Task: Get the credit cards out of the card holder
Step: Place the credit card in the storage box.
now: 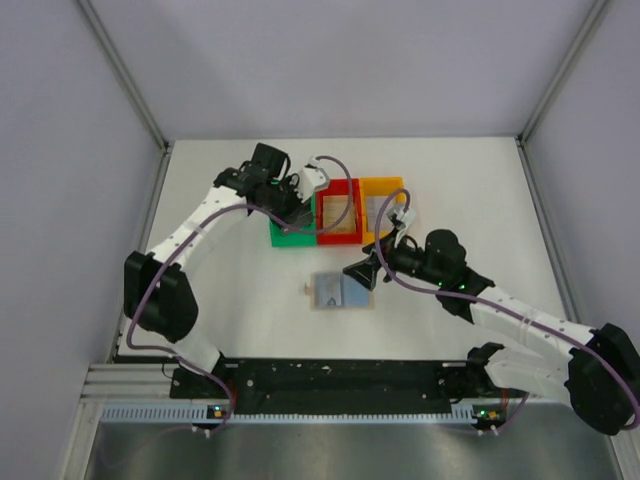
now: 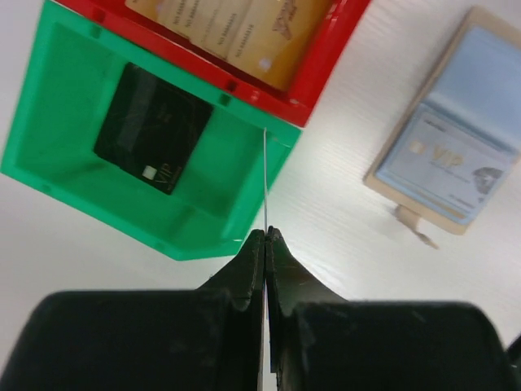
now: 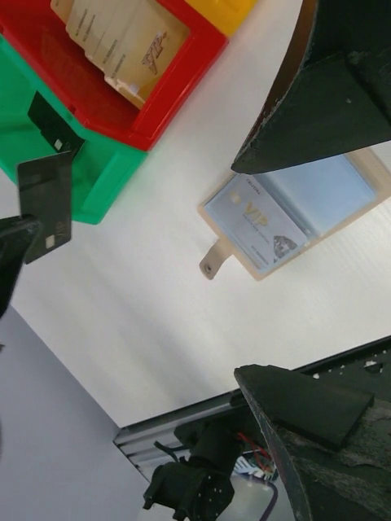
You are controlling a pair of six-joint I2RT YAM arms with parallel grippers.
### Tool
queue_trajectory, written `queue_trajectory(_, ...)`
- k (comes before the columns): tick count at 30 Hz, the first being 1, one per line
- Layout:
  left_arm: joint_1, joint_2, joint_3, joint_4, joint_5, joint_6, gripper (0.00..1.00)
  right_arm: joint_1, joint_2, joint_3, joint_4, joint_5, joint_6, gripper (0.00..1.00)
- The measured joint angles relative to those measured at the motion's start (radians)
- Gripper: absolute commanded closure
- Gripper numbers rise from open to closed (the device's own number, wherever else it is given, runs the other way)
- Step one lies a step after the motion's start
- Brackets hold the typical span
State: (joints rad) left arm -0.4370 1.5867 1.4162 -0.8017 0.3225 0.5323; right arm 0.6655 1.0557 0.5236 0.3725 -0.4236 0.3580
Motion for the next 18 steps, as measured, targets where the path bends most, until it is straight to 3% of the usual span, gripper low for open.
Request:
queue_trajectory(9,0.085,0.235,0.234,-0.089,-0.018,0.200,1.00,0.000,0.000,-0.027,-0.017,0.091,-0.059,0.01)
queue_trajectory(18,0.127,0.367,0.353,-0.173,0.093,0.328,1.00,0.000,-0.002,-0.068,0.006,0.095,-0.076,0.02)
